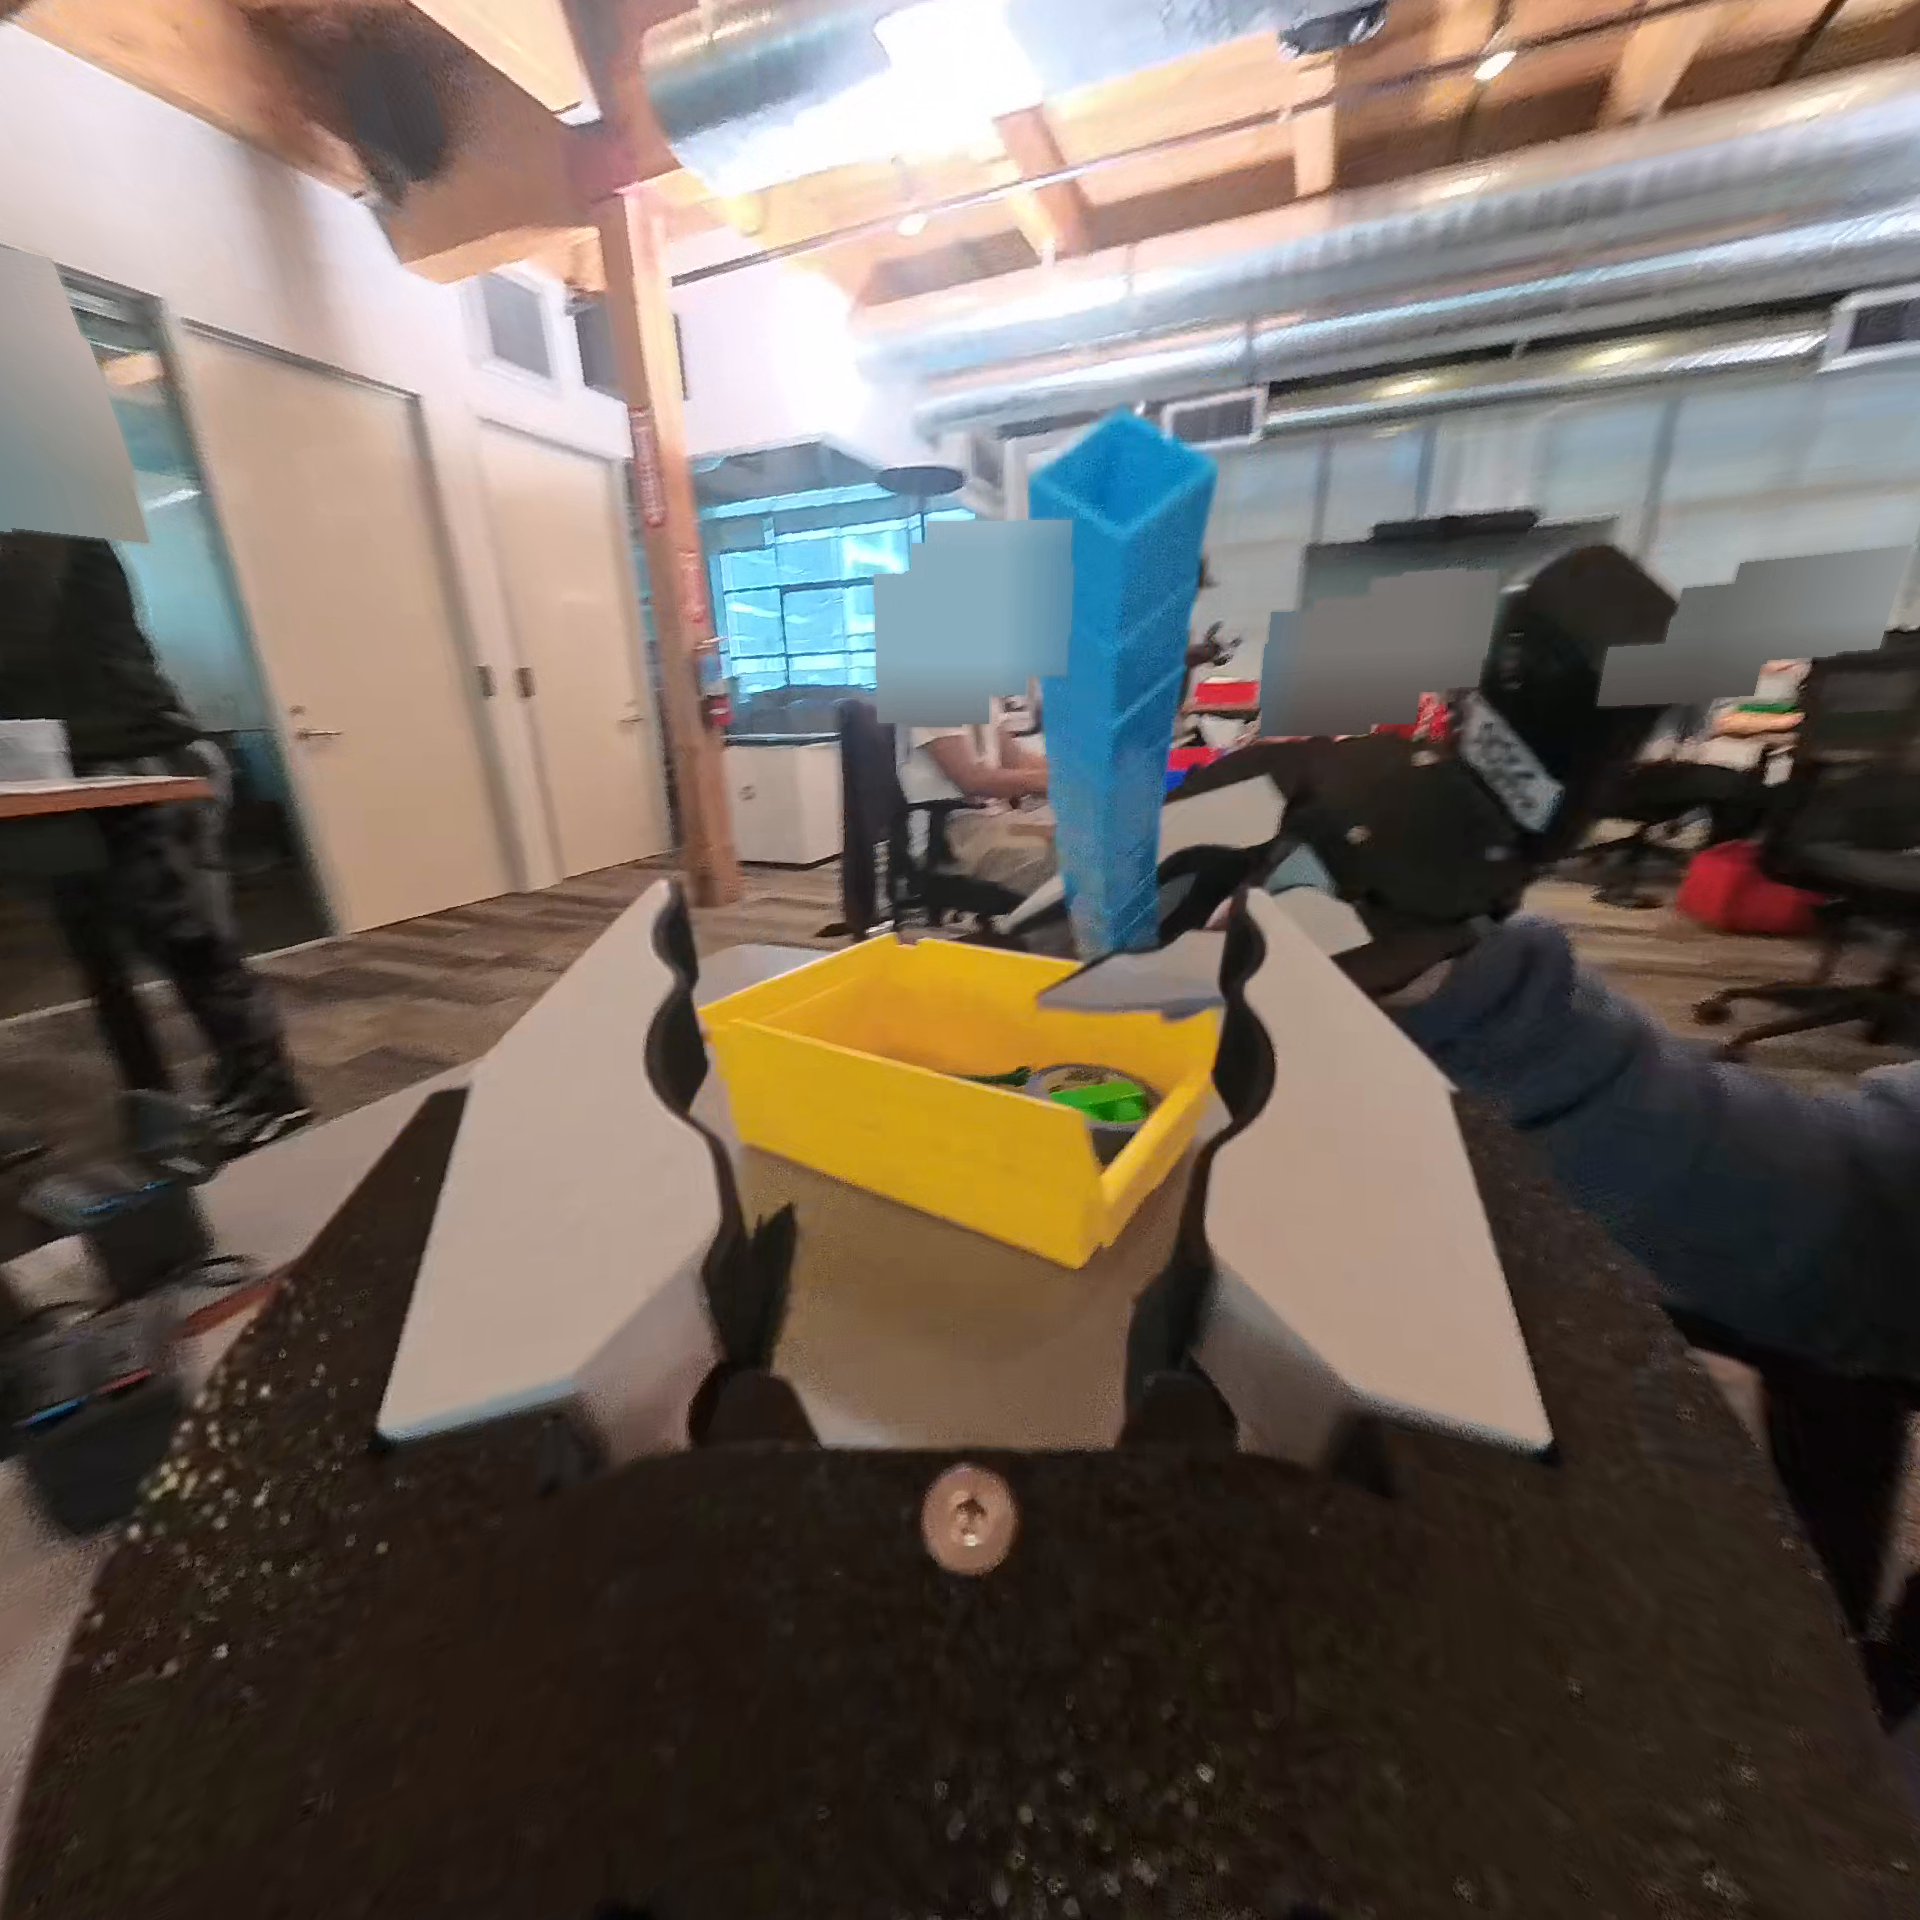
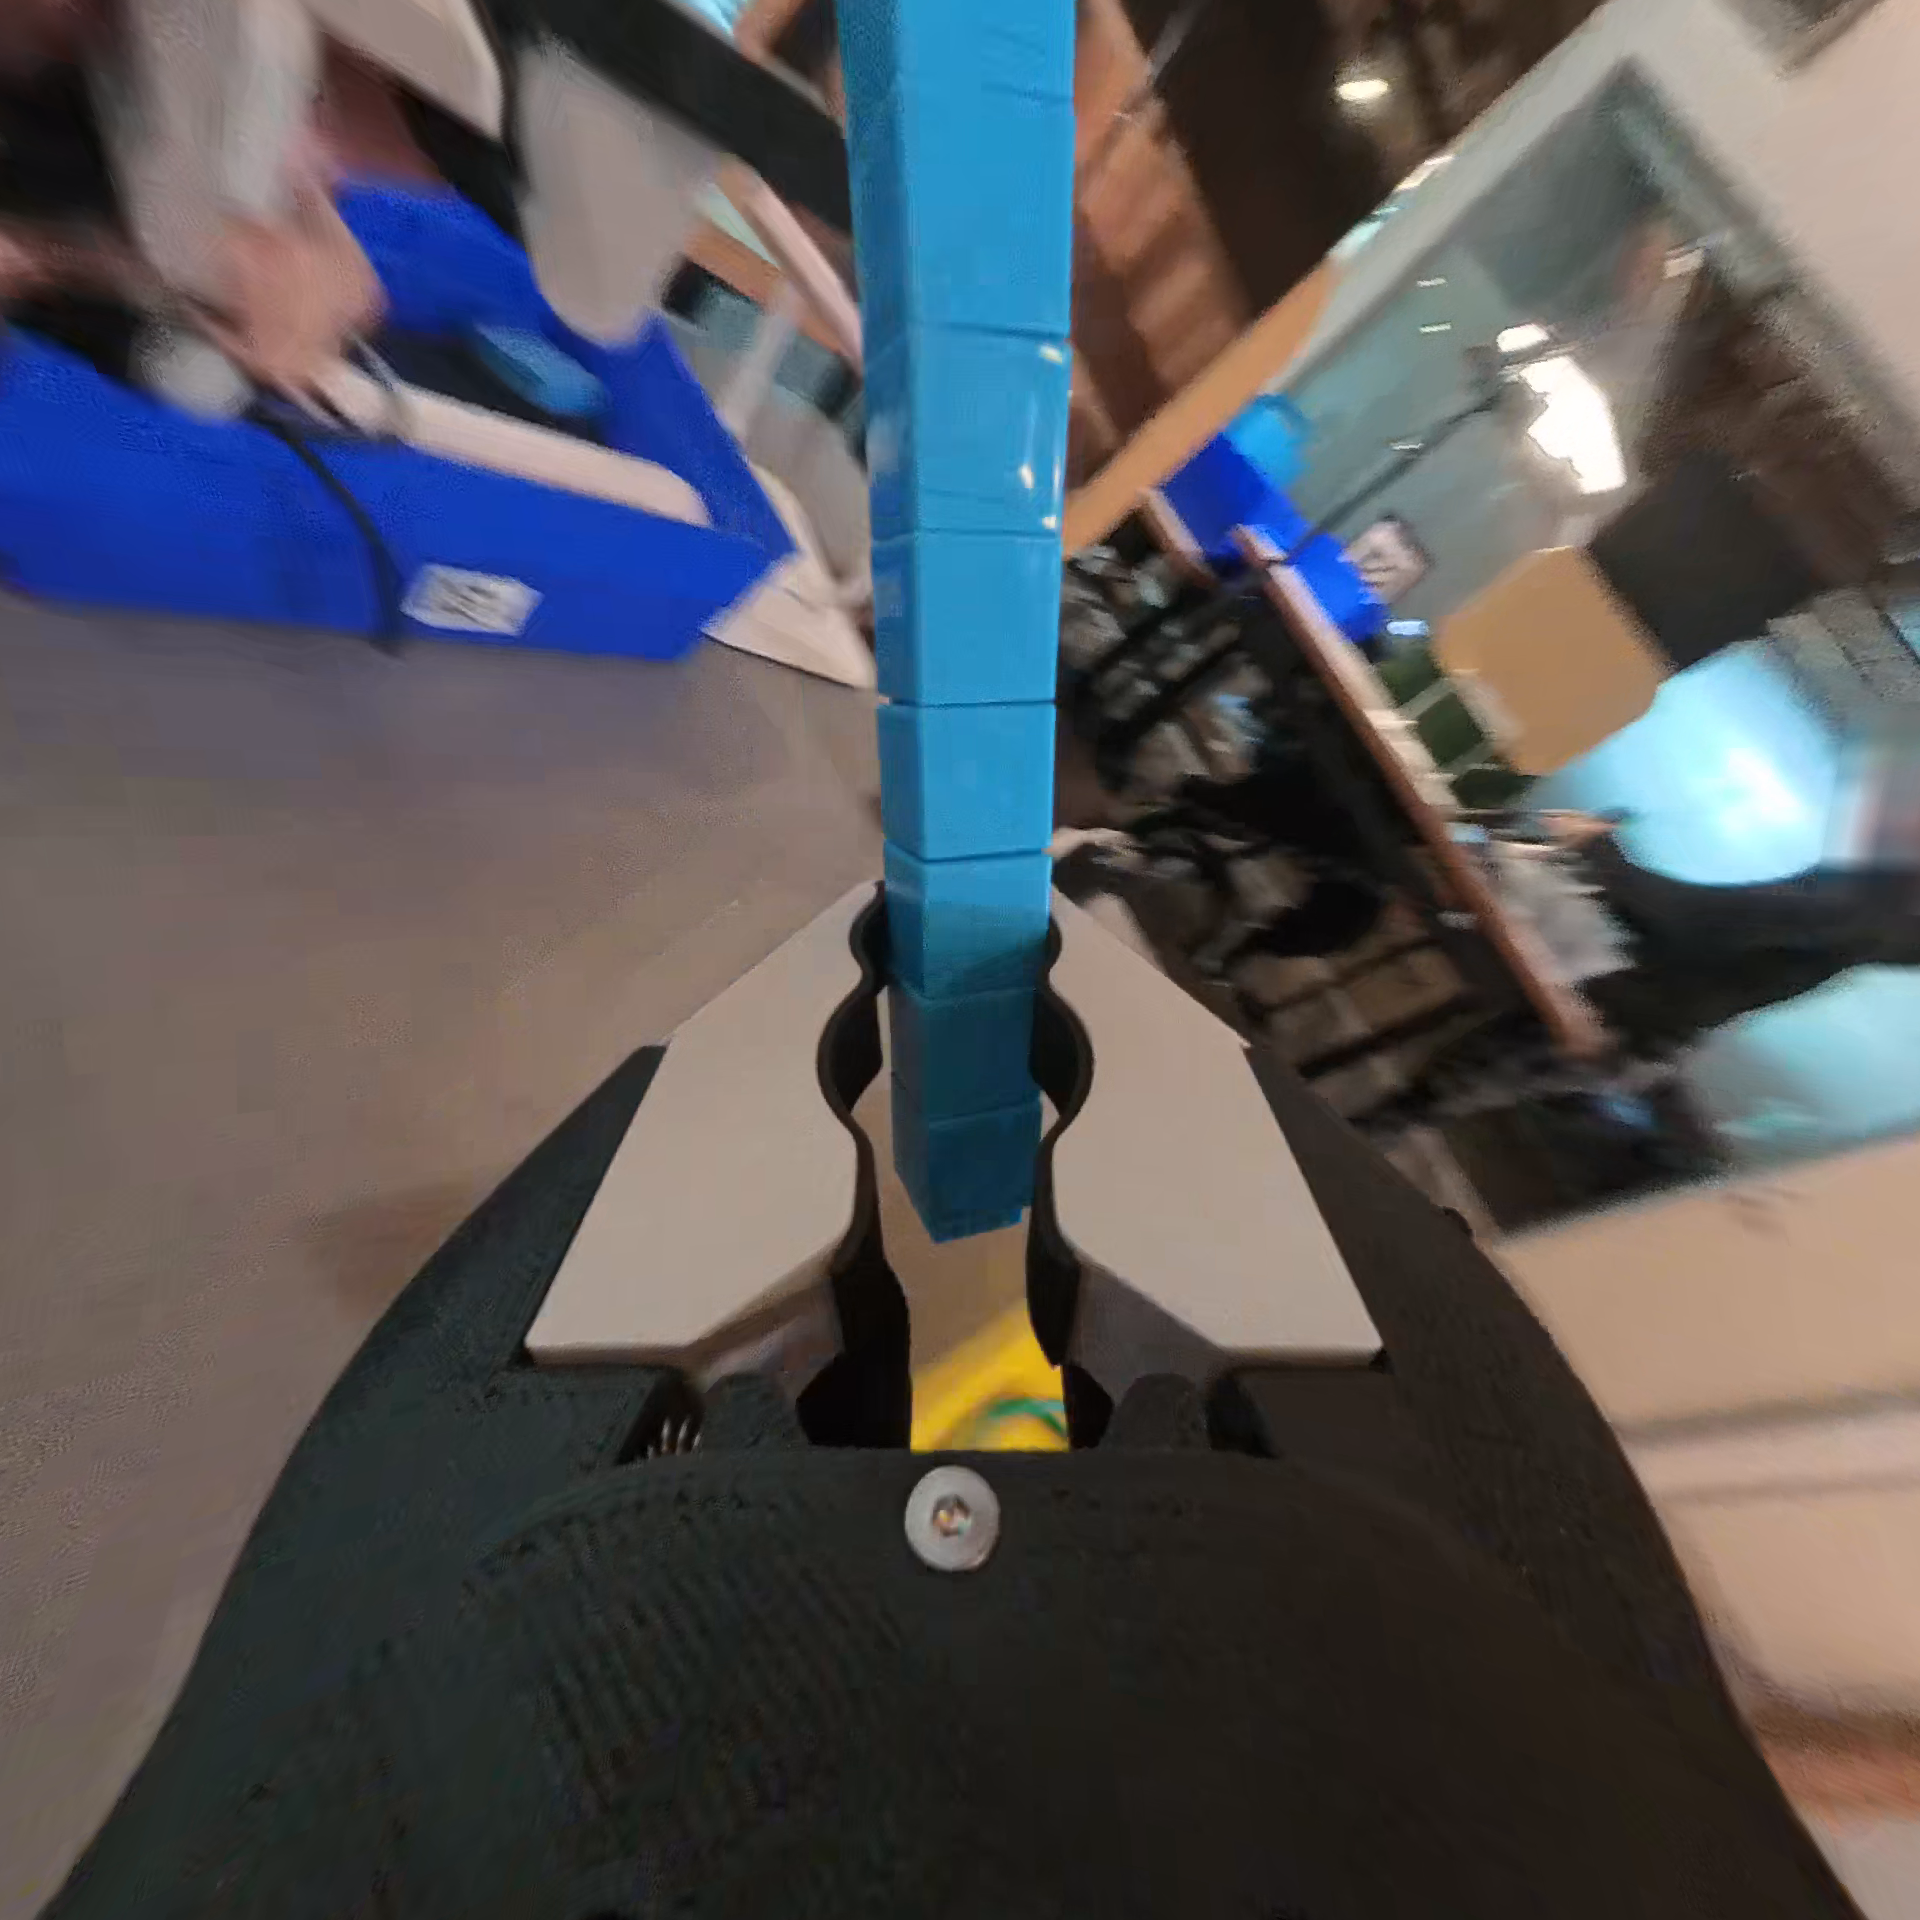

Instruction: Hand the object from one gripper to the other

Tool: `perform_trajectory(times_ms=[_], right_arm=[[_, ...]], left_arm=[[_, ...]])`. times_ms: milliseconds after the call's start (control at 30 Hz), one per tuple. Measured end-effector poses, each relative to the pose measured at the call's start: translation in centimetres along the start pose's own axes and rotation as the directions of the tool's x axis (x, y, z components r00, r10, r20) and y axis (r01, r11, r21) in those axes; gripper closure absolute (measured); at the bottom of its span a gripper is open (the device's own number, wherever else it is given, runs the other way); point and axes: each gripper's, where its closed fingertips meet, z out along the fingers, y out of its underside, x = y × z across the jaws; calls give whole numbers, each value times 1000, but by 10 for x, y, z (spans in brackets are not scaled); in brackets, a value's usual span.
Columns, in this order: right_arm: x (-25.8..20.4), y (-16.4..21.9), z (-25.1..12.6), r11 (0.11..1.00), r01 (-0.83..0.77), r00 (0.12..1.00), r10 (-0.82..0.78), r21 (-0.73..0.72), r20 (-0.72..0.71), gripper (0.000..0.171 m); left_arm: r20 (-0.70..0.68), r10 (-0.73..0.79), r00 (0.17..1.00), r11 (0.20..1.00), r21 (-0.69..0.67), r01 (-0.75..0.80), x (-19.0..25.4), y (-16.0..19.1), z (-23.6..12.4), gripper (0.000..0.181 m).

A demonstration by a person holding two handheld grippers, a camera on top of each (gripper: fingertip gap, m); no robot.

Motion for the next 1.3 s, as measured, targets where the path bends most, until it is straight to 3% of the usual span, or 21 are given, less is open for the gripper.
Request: perform_trajectory(times_ms=[100, 200, 300, 400, 500, 633, 767, 900, 1000, 1100, 1300], right_arm=[[29, 23, -7, 973, 175, 967, -199, -152, -156, 149], [57, 65, -18, 919, 155, 947, -243, -363, -209, 150], [76, 134, -39, 798, -85, 963, -87, -597, -255, 149], [76, 203, -63, 599, -338, 934, 117, -726, -339, 150], [62, 247, -70, 471, -425, 905, 243, -773, -350, 150], [50, 275, -66, 403, -474, 874, 321, -783, -364, 144], [51, 264, -58, 441, -489, 867, 338, -752, -366, 111], [75, 221, -55, 586, -504, 863, 317, -634, -394, 96], [85, 166, -45, 731, -531, 843, 410, -427, -347, 96], [87, 117, -42, 801, -550, 830, 494, -236, -258, 100], [84, 79, -41, 832, -549, 831, 534, -79, -157, 104]], left_arm=[[99, 85, 991, 995, -62, -79, -18, -1, -8, 80], [215, 162, 963, 980, -150, -132, -40, -3, -21, 83], [316, 226, 922, 960, -232, -156, -61, -8, -37, 87], [428, 269, 863, 938, -319, -134, -83, -14, -60, 88], [530, 305, 791, 912, -401, -83, -106, -17, -89, 88], [636, 302, 710, 879, -474, 50, -131, -11, -130, 82], [687, 253, 681, 816, -530, 232, -144, 12, -163, 79], [634, 270, 725, 667, -665, 334, -141, 47, -188, 93], [481, 351, 804, 544, -803, 243, -134, 65, -196, 104], [316, 405, 858, 394, -907, 148, -125, 89, -206, 108], [207, 373, 905, 364, -929, 62, -121, 114, -189, 127]])
